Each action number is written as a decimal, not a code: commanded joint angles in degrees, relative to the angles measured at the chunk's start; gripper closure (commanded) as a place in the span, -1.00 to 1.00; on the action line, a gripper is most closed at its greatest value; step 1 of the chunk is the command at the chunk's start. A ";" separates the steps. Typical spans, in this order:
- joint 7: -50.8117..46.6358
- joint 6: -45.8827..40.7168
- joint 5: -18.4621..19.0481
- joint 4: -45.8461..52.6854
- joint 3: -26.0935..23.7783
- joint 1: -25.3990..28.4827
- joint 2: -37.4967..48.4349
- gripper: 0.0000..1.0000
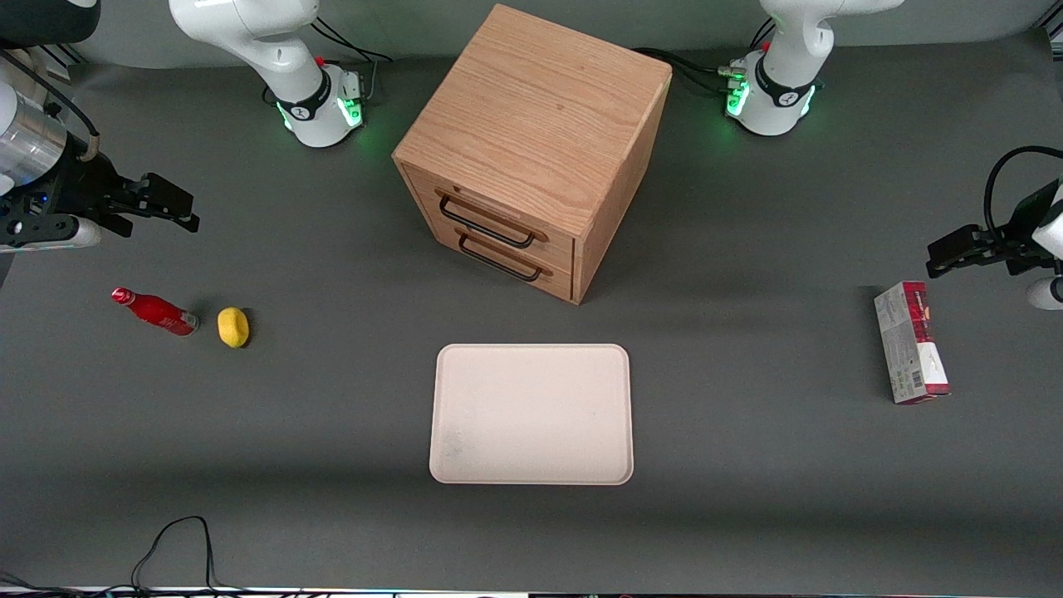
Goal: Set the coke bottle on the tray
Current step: 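Move the right gripper down over the red Coca-Cola bottle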
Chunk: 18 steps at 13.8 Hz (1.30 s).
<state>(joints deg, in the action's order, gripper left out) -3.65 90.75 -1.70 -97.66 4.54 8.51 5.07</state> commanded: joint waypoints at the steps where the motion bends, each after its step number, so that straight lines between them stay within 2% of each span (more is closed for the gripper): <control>1: -1.62 -0.14 1.35 -0.07 0.21 0.11 0.20 -1.00; 4: -1.44 -0.05 2.83 -0.95 0.99 -0.42 -0.50 -1.00; 6: 0.56 1.69 5.04 -4.36 5.63 -0.42 -0.59 -1.00; 8: 9.58 8.79 5.22 -10.59 9.94 -0.42 -0.41 -1.00; 12: 26.03 24.61 5.75 -21.32 21.89 -0.42 -0.15 -1.00; 16: 32.47 39.73 4.35 -28.80 24.81 -2.53 -3.30 -0.99; 18: 36.24 42.92 0.23 -29.69 25.61 -3.58 -5.85 -0.99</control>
<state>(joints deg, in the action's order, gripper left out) 28.45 130.64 2.00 -126.74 29.79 5.74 1.42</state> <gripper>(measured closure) 0.004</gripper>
